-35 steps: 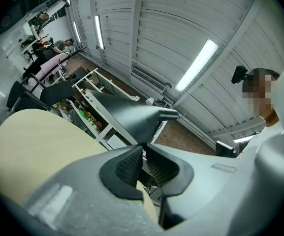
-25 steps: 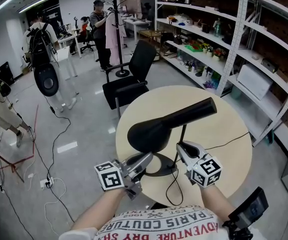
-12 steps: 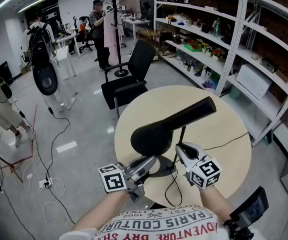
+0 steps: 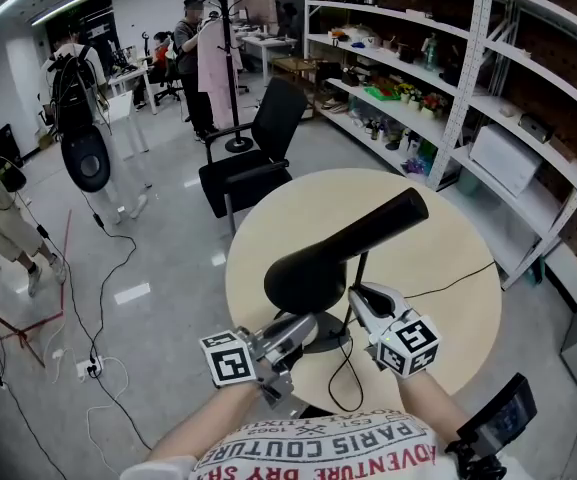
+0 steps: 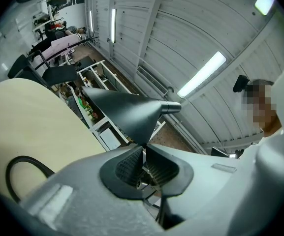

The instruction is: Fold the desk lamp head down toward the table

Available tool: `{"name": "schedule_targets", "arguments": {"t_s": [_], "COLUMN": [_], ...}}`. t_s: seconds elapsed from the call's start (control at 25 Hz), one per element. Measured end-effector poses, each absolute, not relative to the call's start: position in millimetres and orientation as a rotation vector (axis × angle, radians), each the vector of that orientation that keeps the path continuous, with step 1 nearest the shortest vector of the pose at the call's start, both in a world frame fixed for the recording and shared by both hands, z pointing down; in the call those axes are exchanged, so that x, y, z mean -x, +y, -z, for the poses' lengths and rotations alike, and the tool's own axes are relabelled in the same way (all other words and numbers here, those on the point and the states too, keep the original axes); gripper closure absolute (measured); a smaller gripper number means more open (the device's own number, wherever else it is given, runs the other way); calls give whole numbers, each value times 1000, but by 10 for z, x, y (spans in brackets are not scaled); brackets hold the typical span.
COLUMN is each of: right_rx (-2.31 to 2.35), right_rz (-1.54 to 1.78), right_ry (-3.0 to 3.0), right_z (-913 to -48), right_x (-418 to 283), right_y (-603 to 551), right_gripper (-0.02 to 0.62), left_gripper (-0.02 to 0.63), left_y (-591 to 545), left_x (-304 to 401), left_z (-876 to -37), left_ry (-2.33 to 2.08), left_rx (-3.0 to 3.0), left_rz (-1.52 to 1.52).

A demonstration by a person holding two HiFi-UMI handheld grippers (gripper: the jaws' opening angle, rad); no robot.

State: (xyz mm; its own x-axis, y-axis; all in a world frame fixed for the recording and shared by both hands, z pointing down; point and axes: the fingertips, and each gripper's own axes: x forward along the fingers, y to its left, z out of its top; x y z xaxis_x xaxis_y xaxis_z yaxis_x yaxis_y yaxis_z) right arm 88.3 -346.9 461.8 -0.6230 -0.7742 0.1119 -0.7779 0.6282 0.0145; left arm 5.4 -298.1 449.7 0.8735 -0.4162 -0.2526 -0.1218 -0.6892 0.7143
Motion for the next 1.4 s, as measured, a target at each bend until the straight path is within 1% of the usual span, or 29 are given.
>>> {"name": "schedule_targets", "arguments": {"t_s": [0.36, 0.44, 0.6, 0.84, 0.96, 1.04, 1.08, 1.12, 1.2, 1.24, 1.28, 1.4], "right_rx": [-1311, -1295, -1243, -1221, -1190, -1132, -1108, -1087, -1051, -1039, -1029, -997], "right_rz": [-94, -120, -103, -133, -169, -185, -191, -197, -203, -207, -216, -278], "right_ry": [-2751, -2762, -2732, -2696, -2695, -2696, -2690, -2683, -2687, -2697, -2708, -2746], "right_z": [-4605, -4614, -4624, -4561, -4558, -4591, -4618, -4646, -4682, -4688, -4692, -4695], "right_x": [-900, -912, -921, -1013, -943, -816, -754, -696, -591, -546, -510, -457], "right_y": [-3463, -3471, -3461, -3286, -3075, -2860, -2744, -2622, -2376, -2261, -2156, -1882], "right_gripper": [548, 543, 540, 537, 538, 538, 540, 551, 571, 593, 597, 597], "left_gripper": [578, 579, 538, 538, 538, 541, 562, 577, 578, 589, 606, 606], "left_y": [-2975, -2970, -2933, -2836, -2726, -2592, -2514, -2428, -2239, -2143, -2048, -1769], "left_x": [-72, -81, -18, 193, 248, 254, 251, 243, 227, 223, 218, 144], "left_z": [-4491, -4522, -4591, -4707, -4703, -4604, -4555, -4521, -4485, -4471, -4450, -4351], "left_ry": [-376, -387, -437, -521, -570, -583, -589, -593, -598, -601, -601, -571], "left_rx": [-2318, -2345, -2413, -2461, -2527, -2587, -2619, -2650, -2710, -2738, -2767, -2845], "left_rz": [531, 504, 432, 348, 289, 270, 260, 241, 170, 133, 103, 53]}}
